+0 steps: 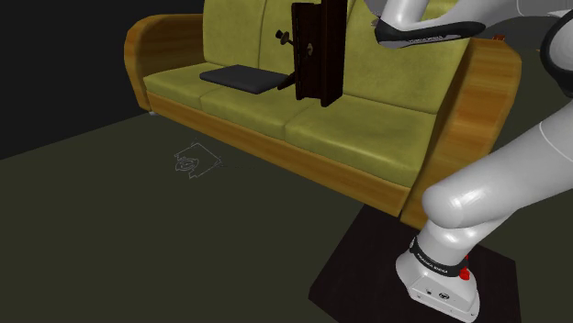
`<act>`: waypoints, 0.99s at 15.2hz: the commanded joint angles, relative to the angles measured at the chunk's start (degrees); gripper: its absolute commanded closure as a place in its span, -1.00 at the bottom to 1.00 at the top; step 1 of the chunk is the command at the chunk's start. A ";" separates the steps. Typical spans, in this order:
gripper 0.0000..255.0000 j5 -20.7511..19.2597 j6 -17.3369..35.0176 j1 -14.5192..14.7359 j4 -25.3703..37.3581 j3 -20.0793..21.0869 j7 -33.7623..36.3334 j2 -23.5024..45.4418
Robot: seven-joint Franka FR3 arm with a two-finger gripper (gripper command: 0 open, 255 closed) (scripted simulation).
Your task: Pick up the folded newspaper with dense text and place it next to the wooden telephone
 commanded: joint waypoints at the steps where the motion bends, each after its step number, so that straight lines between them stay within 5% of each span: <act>1: 1.00 -0.73 0.48 -0.16 -1.34 -0.01 1.26 -0.24; 15: 1.00 -6.78 3.02 -1.24 -9.99 0.54 11.53 -0.31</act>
